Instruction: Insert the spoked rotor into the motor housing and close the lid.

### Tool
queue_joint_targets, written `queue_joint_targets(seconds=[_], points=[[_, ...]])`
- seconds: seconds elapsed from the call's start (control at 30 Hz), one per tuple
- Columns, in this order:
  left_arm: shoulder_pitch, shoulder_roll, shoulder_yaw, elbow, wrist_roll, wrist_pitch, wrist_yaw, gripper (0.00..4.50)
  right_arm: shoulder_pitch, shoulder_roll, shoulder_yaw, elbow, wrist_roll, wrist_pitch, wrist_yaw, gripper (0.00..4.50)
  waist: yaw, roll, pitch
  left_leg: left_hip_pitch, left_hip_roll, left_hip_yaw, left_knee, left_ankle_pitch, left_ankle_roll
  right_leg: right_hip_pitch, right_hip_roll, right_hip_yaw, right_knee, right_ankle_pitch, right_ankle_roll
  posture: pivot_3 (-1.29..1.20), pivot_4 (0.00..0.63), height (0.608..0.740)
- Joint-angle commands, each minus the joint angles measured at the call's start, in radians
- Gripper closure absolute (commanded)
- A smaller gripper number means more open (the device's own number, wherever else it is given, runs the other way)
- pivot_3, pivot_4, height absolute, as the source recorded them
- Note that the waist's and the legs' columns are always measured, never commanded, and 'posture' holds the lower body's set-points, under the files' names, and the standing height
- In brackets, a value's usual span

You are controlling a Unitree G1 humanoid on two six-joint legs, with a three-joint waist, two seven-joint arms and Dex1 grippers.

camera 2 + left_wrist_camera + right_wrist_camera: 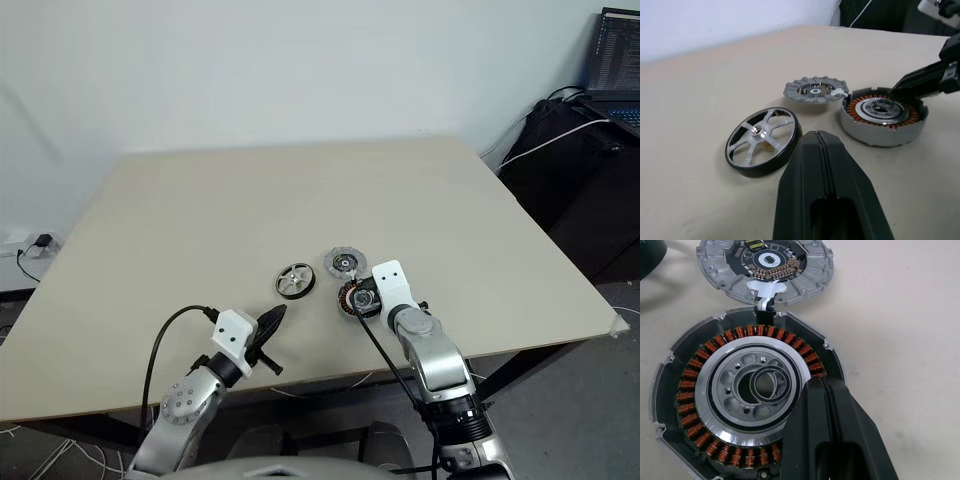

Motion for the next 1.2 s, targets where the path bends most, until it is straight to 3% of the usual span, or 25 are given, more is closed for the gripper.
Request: queue_joint_targets(seconds=[0.03, 0.83, 1.2], points=[[0.003, -0.022, -0.002, 0.015, -0.017, -0.045, 0.01, 4.5, -0.035, 0.007, 0.002, 0.0, -0.007, -0.018, 0.003, 4.49, 0.0, 0.0, 0.0, 0.0, 0.0, 0.0, 0.0, 0.0, 0.0, 0.0, 0.0, 0.0, 0.0, 0.0, 0.0, 0.0, 0.0, 0.74], [0.01, -0.056, 0.002, 0.056, -0.057, -0.091, -0.003, 4.5, -0.024, 0.022, 0.029, -0.041, 0.01, -0.009, 0.056, 4.49, -0.001, 0.0, 0.0, 0.0, 0.0, 0.0, 0.0, 0.0, 0.0, 0.0, 0.0, 0.0, 0.0, 0.0, 0.0, 0.0, 0.0, 0.74], [0.006, -0.051, 0.008, 0.076, -0.065, -0.103, -0.006, 4.5, -0.025, 0.026, 0.001, -0.041, -0.052, -0.106, -0.032, 4.49, 0.0, 0.0, 0.0, 0.0, 0.0, 0.0, 0.0, 0.0, 0.0, 0.0, 0.0, 0.0, 0.0, 0.0, 0.0, 0.0, 0.0, 0.74]])
